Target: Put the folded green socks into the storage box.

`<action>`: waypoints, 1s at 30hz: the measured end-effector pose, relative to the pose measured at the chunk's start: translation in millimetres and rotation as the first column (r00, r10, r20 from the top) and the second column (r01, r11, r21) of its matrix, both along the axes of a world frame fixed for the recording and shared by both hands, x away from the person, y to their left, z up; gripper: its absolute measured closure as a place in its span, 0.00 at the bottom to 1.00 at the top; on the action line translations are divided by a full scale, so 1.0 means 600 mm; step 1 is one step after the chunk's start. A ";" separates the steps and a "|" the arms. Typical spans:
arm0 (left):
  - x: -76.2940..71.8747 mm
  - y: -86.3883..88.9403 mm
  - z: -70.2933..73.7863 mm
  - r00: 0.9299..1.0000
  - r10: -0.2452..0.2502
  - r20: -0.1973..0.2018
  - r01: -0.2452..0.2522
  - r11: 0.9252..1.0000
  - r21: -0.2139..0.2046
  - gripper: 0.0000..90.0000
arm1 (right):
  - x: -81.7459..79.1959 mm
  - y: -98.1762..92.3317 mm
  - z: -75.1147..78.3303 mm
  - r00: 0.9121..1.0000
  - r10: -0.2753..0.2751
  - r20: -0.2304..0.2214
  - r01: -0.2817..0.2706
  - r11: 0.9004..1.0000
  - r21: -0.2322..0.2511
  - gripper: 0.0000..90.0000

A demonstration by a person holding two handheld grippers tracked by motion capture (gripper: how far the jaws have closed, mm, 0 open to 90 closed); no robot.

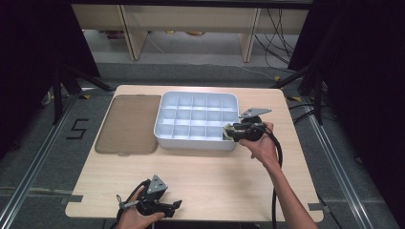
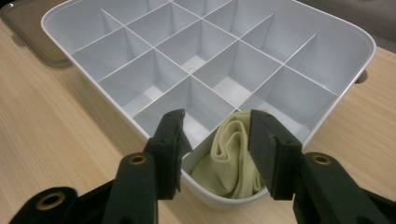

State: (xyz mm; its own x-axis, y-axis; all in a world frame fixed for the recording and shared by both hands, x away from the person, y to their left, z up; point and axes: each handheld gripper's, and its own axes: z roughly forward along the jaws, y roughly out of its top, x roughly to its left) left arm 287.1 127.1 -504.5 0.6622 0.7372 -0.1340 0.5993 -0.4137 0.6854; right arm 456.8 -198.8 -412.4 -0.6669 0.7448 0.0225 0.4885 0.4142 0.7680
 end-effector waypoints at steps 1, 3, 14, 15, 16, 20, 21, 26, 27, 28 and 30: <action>0.000 0.000 0.000 1.000 0.000 0.000 0.000 1.000 0.000 0.28 | 0.001 -0.002 0.000 1.000 -0.001 0.009 0.001 1.000 0.000 0.60; -0.001 0.000 0.000 1.000 -0.001 -0.001 0.001 1.000 -0.008 0.28 | -0.003 -0.002 0.001 1.000 -0.008 -0.013 0.008 1.000 0.011 0.58; 0.000 0.001 0.000 1.000 0.004 0.003 -0.003 1.000 -0.005 0.28 | -0.017 -0.002 -0.005 1.000 0.003 0.000 -0.003 0.999 0.051 0.52; 0.000 0.001 0.000 1.000 0.004 0.003 -0.004 1.000 -0.005 0.28 | -0.017 -0.002 -0.005 1.000 0.003 0.000 -0.003 0.999 0.051 0.52; 0.000 0.002 0.000 1.000 0.004 0.003 -0.004 1.000 -0.004 0.28 | -0.018 -0.004 -0.005 1.000 0.008 0.013 -0.008 0.999 0.037 0.51; 0.001 0.002 0.000 1.000 0.005 0.004 -0.005 1.000 -0.005 0.28 | -0.024 -0.003 -0.006 1.000 -0.002 0.009 0.002 0.999 0.052 0.50; 0.000 0.001 0.000 1.000 0.006 0.003 -0.006 1.000 -0.012 0.28 | -0.026 -0.002 -0.006 1.000 -0.002 0.002 0.002 0.999 0.054 0.50; 0.001 0.002 0.001 1.000 0.002 0.002 -0.002 1.000 -0.009 0.28 | -0.032 -0.002 -0.010 1.000 0.001 0.015 -0.002 0.998 0.064 0.50; 0.001 0.002 0.000 1.000 0.006 0.003 -0.006 1.000 -0.006 0.28 | -0.036 -0.001 -0.010 1.000 0.000 0.003 -0.001 0.997 0.071 0.49; 0.001 0.003 0.001 1.000 0.003 0.004 -0.003 1.000 -0.005 0.28 | -0.036 -0.001 -0.010 1.000 0.009 0.011 -0.009 0.998 0.068 0.49; 0.001 0.002 0.001 1.000 0.005 0.003 -0.005 1.000 -0.008 0.28 | -0.039 0.000 -0.012 1.000 0.008 0.009 -0.009 0.997 0.073 0.48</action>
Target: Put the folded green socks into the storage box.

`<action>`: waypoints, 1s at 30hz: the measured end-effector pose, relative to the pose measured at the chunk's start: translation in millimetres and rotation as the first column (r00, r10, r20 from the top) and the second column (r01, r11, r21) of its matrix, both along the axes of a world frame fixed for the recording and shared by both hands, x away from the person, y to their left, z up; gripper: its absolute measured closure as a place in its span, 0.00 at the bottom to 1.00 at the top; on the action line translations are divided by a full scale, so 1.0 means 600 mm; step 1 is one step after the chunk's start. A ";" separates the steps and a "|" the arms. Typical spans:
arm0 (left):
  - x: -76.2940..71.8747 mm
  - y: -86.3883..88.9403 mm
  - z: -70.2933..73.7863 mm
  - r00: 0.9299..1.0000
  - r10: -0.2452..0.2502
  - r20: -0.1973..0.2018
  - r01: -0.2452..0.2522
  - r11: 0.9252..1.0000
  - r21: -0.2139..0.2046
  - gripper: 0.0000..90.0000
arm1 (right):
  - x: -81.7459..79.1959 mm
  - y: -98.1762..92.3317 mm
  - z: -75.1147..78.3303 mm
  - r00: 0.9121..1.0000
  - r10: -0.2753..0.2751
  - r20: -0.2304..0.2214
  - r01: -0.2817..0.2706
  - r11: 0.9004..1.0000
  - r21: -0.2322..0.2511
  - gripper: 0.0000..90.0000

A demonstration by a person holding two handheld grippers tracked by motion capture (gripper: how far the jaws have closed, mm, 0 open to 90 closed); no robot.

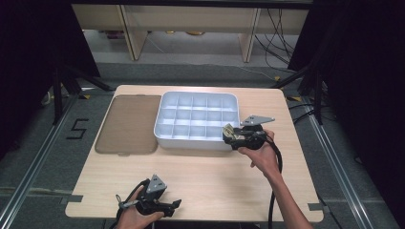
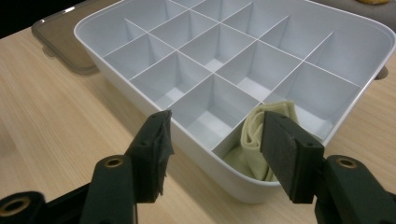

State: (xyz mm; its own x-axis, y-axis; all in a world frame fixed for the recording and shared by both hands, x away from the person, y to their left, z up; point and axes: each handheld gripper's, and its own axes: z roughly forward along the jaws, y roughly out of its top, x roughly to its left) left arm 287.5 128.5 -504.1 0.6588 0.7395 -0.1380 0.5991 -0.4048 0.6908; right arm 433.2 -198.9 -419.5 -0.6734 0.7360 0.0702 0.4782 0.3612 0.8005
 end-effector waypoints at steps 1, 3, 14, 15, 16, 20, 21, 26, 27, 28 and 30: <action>0.000 0.001 0.001 1.000 -0.011 -0.004 0.011 1.000 0.001 0.28 | -0.001 0.001 -0.003 1.000 0.005 0.001 -0.005 1.000 0.013 0.48; 0.000 0.000 0.000 1.000 0.001 -0.003 -0.001 1.000 0.006 0.28 | -0.003 0.000 -0.004 1.000 0.008 0.008 -0.008 1.000 -0.002 0.48; 0.000 0.001 0.000 1.000 0.000 0.001 0.000 1.000 0.003 0.28 | -0.018 -0.001 -0.015 1.000 0.016 0.006 -0.016 1.000 0.015 0.47; 0.000 0.000 0.000 1.000 0.000 -0.001 0.000 1.000 -0.007 0.28 | -0.019 0.000 -0.017 1.000 0.014 0.016 -0.014 1.000 0.025 0.47; 0.000 0.002 0.001 1.000 -0.012 -0.002 0.012 1.000 0.003 0.28 | -0.020 0.000 -0.017 1.000 0.017 0.009 -0.017 0.999 0.030 0.47; 0.001 0.002 0.001 1.000 -0.003 0.007 0.003 1.000 0.009 0.28 | -0.027 -0.001 -0.012 1.000 0.017 0.003 -0.017 1.000 0.014 0.46; 0.001 0.003 0.001 1.000 -0.006 0.009 0.006 1.000 0.011 0.28 | -0.028 -0.001 -0.012 1.000 0.021 0.010 -0.021 1.000 0.016 0.46; 0.001 0.002 0.001 1.000 0.005 0.004 -0.005 1.000 0.003 0.28 | -0.038 0.005 -0.012 1.000 0.017 0.003 -0.017 0.999 0.036 0.45; 0.001 0.002 0.001 1.000 0.005 0.002 -0.005 1.000 0.005 0.28 | -0.039 0.004 -0.011 1.000 0.025 0.013 -0.026 0.999 0.019 0.45; 0.000 0.002 0.001 1.000 0.004 0.002 -0.004 1.000 0.001 0.28 | -0.038 0.002 -0.011 0.999 0.038 0.031 -0.038 0.999 0.003 0.45; 0.001 0.003 0.002 1.000 -0.011 0.010 0.011 1.000 0.006 0.28 | -0.044 0.005 -0.012 0.999 0.034 0.004 -0.034 0.999 0.022 0.45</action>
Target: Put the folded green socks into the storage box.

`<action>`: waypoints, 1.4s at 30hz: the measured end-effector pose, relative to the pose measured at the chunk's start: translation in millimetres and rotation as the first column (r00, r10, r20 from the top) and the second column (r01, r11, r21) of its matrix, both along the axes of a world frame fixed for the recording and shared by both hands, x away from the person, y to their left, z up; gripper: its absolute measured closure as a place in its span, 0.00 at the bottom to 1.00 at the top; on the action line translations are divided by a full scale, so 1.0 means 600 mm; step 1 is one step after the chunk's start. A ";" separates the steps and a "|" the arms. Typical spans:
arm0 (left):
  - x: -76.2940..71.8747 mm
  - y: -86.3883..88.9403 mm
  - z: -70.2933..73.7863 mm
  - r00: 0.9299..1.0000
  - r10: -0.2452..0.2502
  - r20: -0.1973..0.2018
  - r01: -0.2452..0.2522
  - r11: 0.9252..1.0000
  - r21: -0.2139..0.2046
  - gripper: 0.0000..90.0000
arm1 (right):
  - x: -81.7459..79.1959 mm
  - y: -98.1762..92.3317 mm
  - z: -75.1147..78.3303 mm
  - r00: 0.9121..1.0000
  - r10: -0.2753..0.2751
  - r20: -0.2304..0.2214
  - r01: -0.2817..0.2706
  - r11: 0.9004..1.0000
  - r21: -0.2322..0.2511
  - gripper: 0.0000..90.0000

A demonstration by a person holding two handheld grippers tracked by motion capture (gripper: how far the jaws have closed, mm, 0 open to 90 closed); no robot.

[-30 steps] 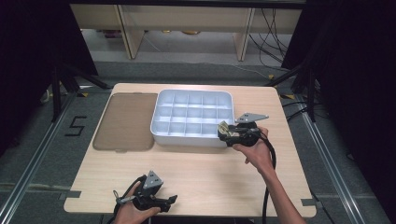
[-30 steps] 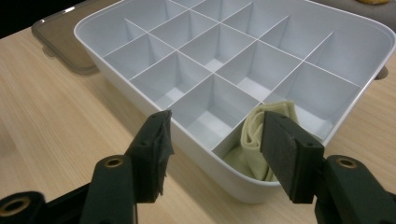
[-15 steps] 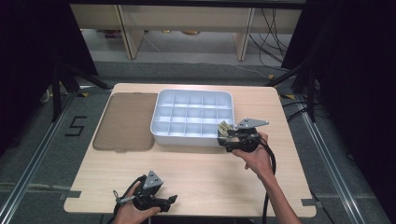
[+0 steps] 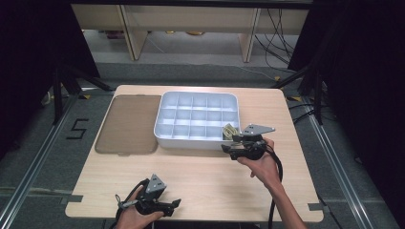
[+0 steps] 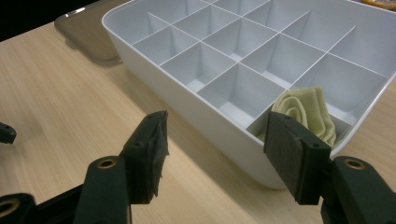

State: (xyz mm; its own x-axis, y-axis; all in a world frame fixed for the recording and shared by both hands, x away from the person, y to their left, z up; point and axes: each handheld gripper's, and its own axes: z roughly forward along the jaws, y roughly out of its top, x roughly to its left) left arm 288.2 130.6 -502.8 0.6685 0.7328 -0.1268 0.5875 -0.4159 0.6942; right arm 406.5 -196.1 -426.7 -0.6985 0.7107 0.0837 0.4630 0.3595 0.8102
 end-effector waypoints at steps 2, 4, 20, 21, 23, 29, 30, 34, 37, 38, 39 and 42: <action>0.000 -0.001 -0.001 1.000 0.018 -0.006 -0.018 1.000 -0.003 0.28 | -0.004 0.001 -0.002 1.000 -0.008 0.004 0.008 1.000 0.007 0.44; 0.000 -0.001 -0.001 1.000 0.016 -0.005 -0.016 1.000 -0.003 0.28 | -0.006 -0.001 -0.002 1.000 -0.002 0.008 0.002 1.000 -0.008 0.44; 0.000 0.002 0.001 1.000 -0.002 -0.001 0.002 1.000 0.003 0.28 | -0.027 -0.004 -0.010 1.000 0.019 0.015 -0.019 0.999 -0.027 0.43; 0.000 0.002 0.001 1.000 -0.002 -0.001 0.002 1.000 0.003 0.28 | -0.029 -0.003 -0.010 1.000 0.017 0.017 -0.016 1.000 -0.024 0.42; 0.000 0.002 0.001 1.000 -0.002 -0.004 0.002 1.000 0.002 0.28 | -0.031 -0.004 -0.011 0.999 0.018 0.027 -0.017 0.999 -0.027 0.41; 0.000 0.002 0.001 1.000 -0.002 -0.002 0.002 1.000 0.003 0.28 | -0.037 -0.004 -0.012 0.999 0.035 0.029 -0.035 0.999 -0.013 0.40; 0.000 0.002 0.001 1.000 0.001 -0.003 -0.001 1.000 0.001 0.28 | -0.038 -0.005 -0.011 0.999 0.045 0.018 -0.045 0.999 -0.016 0.40; -0.001 0.001 0.001 1.000 0.009 -0.008 -0.010 1.000 -0.010 0.28 | -0.046 -0.007 -0.013 0.999 0.031 0.009 -0.031 1.000 -0.005 0.39; -0.001 0.001 0.001 1.000 0.009 -0.007 -0.009 1.000 -0.008 0.28 | -0.049 -0.012 -0.014 1.000 0.023 0.009 -0.023 1.000 -0.009 0.38; -0.001 0.001 0.001 1.000 0.010 -0.007 -0.010 1.000 -0.009 0.28 | -0.051 -0.013 -0.014 1.000 0.021 -0.001 -0.021 1.000 -0.007 0.38; -0.001 0.001 0.001 1.000 0.006 -0.005 -0.006 1.000 -0.005 0.28 | -0.051 -0.015 -0.014 1.000 0.023 0.005 -0.023 1.000 -0.009 0.38; 0.000 0.001 0.000 1.000 0.016 0.002 -0.016 1.000 -0.002 0.28 | -0.056 -0.016 -0.018 1.000 0.014 0.004 -0.014 1.000 0.001 0.37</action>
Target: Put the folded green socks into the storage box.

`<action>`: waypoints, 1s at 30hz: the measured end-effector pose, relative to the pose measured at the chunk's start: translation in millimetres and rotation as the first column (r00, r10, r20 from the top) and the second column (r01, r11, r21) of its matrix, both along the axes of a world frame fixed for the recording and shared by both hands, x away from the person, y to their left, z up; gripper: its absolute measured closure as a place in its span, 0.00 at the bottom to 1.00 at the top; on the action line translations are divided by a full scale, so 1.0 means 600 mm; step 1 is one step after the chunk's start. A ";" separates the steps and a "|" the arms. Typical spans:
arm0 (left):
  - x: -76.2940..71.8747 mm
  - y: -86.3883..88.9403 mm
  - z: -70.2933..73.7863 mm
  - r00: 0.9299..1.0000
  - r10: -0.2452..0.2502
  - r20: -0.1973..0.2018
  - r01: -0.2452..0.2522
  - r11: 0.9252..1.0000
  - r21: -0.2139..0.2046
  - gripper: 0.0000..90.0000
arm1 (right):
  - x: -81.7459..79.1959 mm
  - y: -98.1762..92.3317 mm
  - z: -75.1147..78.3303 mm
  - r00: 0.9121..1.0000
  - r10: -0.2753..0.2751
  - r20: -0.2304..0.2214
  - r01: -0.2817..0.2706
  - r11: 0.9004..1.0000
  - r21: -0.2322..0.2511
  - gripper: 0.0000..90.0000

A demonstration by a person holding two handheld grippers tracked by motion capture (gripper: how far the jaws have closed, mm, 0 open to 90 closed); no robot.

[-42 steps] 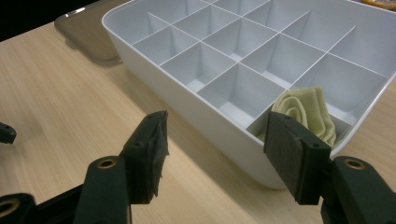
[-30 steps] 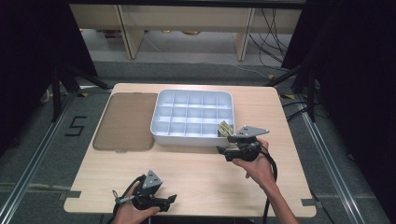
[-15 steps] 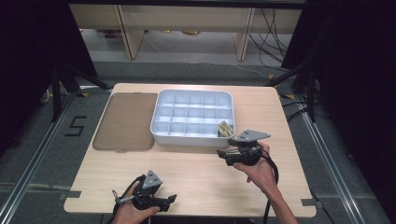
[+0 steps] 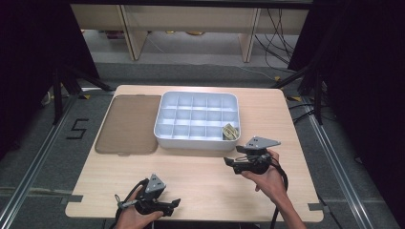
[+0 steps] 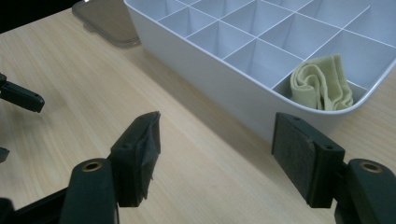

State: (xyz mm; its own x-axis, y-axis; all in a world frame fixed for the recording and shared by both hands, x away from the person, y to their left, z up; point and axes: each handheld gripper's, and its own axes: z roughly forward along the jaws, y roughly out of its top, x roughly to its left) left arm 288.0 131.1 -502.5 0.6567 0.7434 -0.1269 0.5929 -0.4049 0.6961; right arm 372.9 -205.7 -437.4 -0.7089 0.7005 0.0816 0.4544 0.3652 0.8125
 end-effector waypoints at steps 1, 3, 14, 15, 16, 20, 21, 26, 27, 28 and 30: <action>0.000 -0.001 0.000 1.000 0.002 0.001 -0.002 1.000 -0.005 0.28 | 0.000 -0.002 0.000 1.000 0.004 0.002 -0.004 1.000 -0.004 0.37; -0.001 0.000 0.000 1.000 -0.008 -0.009 0.008 1.000 -0.004 0.28 | -0.006 -0.002 -0.001 1.000 0.002 -0.005 -0.002 1.000 0.004 0.37; -0.001 -0.001 0.000 1.000 -0.007 -0.008 0.007 1.000 -0.005 0.28 | -0.021 -0.009 -0.001 0.999 0.035 0.024 -0.034 0.999 -0.013 0.37; -0.001 -0.001 0.000 1.000 -0.009 -0.009 0.009 1.000 -0.004 0.28 | -0.023 -0.010 -0.001 0.999 0.030 0.015 -0.030 0.999 -0.014 0.37; -0.001 -0.001 0.000 1.000 -0.010 -0.009 0.010 1.000 -0.004 0.28 | -0.024 -0.010 -0.002 0.999 0.040 0.016 -0.040 0.999 -0.014 0.37; -0.001 -0.001 0.000 1.000 -0.011 -0.009 0.011 1.000 -0.003 0.28 | -0.035 -0.011 -0.006 1.000 0.015 -0.015 -0.015 1.000 -0.010 0.36; -0.001 -0.001 0.000 1.000 -0.011 -0.008 0.011 1.000 -0.003 0.28 | -0.032 -0.014 -0.008 1.000 0.029 0.006 -0.028 0.999 -0.026 0.36; -0.001 -0.001 0.001 1.000 -0.015 -0.007 0.015 1.000 0.001 0.28 | -0.037 -0.018 -0.013 1.000 0.024 -0.002 -0.024 0.999 -0.027 0.36; -0.001 -0.001 0.001 1.000 -0.013 -0.007 0.013 1.000 0.000 0.28 | -0.038 -0.019 -0.013 1.000 0.024 -0.003 -0.024 0.999 -0.024 0.36; -0.001 -0.001 0.001 1.000 -0.015 -0.007 0.015 1.000 0.001 0.28 | -0.040 -0.019 -0.014 1.000 0.023 0.002 -0.023 0.999 -0.022 0.36; -0.001 0.000 0.001 1.000 -0.021 -0.004 0.021 1.000 0.007 0.28 | -0.043 -0.019 -0.015 1.000 0.025 0.000 -0.025 0.999 -0.020 0.36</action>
